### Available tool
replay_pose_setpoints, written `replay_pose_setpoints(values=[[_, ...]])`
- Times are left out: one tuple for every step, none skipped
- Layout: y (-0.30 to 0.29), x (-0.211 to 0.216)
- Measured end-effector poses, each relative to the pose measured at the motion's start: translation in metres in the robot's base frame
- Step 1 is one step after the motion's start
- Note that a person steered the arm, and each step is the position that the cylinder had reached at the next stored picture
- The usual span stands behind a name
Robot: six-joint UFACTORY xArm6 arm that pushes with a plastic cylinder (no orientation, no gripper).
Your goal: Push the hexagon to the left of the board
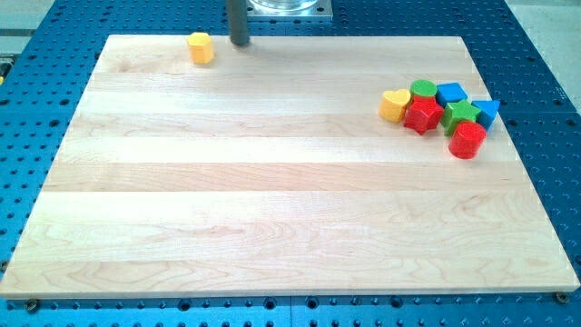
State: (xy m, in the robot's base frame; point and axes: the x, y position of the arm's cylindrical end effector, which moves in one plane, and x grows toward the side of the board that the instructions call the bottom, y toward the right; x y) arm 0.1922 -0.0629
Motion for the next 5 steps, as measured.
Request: replay_pose_setpoints(values=[[0.0,0.025],[-0.042,0.039],[-0.058,0.02],[-0.058,0.02],[-0.059,0.02]])
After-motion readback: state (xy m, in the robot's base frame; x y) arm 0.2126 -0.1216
